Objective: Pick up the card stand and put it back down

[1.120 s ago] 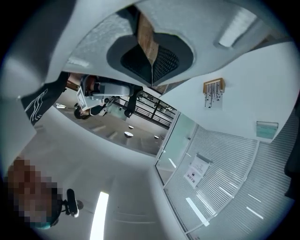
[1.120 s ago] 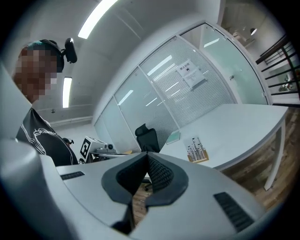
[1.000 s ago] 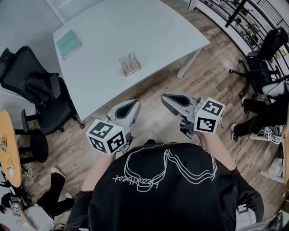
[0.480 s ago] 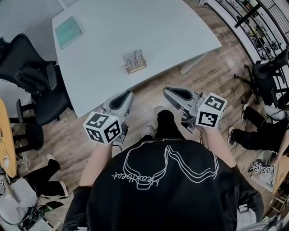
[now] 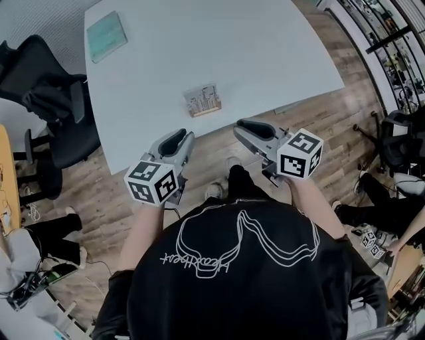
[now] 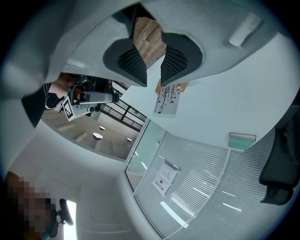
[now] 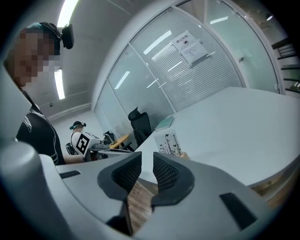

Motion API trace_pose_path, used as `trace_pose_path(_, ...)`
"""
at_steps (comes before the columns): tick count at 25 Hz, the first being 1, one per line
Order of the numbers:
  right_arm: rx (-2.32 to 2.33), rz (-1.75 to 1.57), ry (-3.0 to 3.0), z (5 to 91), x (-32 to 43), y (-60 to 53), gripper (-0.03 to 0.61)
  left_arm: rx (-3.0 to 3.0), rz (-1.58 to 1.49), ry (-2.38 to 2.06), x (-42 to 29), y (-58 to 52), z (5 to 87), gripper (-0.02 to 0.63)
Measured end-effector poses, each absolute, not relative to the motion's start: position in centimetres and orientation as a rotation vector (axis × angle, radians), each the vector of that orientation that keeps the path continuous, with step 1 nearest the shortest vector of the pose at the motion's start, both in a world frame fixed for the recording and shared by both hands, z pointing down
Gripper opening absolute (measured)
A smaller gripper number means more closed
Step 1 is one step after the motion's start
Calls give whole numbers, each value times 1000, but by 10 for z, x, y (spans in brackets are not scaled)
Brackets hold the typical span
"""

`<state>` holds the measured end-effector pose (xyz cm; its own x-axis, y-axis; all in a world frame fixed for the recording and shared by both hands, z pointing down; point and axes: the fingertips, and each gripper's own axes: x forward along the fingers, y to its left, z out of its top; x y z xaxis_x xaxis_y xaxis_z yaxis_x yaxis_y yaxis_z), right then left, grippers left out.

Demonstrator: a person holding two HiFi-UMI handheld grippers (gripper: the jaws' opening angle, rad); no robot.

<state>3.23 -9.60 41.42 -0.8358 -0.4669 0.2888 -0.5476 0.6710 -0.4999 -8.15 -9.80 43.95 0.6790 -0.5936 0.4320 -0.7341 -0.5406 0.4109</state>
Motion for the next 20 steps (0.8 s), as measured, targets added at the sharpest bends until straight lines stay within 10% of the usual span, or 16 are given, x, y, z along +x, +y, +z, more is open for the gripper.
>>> trace_pose_path(20, 722, 558, -2478, 522, 12, -181, 129, 2147, 424, -1128, -84, -162, 520, 124)
